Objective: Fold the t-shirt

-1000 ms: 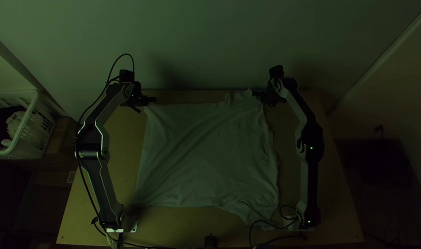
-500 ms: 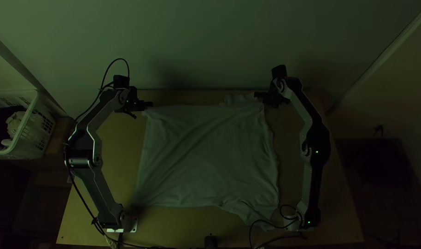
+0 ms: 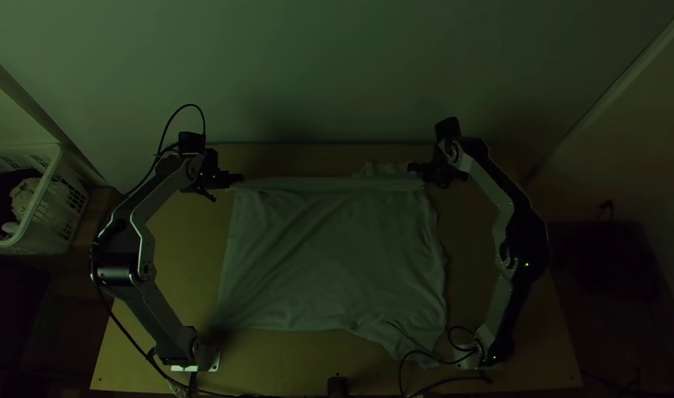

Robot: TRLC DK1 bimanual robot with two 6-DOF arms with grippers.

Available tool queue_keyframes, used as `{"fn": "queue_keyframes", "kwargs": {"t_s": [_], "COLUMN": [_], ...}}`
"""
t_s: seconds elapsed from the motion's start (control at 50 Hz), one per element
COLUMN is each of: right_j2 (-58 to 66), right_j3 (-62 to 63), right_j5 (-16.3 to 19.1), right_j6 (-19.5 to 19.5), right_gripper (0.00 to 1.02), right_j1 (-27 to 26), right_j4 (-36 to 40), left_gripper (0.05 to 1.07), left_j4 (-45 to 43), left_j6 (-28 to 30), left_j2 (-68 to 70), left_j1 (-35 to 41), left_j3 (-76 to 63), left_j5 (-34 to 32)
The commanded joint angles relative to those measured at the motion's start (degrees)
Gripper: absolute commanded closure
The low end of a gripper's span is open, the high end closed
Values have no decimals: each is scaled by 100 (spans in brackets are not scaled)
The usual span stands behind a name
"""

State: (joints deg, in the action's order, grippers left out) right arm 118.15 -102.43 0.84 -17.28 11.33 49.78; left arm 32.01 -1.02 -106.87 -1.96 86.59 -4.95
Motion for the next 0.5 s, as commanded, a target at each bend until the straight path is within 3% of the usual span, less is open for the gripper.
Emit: {"fn": "queue_keyframes", "kwargs": {"t_s": [0.0, 0.48], "right_j2": [-415, -1452], "right_j3": [435, 1920], "right_j5": [-93, -207], "right_j6": [67, 32], "right_gripper": [100, 100], "right_j1": [80, 220], "right_j4": [-74, -390], "left_gripper": [105, 105], "left_j4": [-98, -503], "left_j6": [110, 286], "left_j2": [333, 1344], "left_j1": [-42, -7], "left_j3": [-379, -1891], "left_j5": [-6, -23]}}
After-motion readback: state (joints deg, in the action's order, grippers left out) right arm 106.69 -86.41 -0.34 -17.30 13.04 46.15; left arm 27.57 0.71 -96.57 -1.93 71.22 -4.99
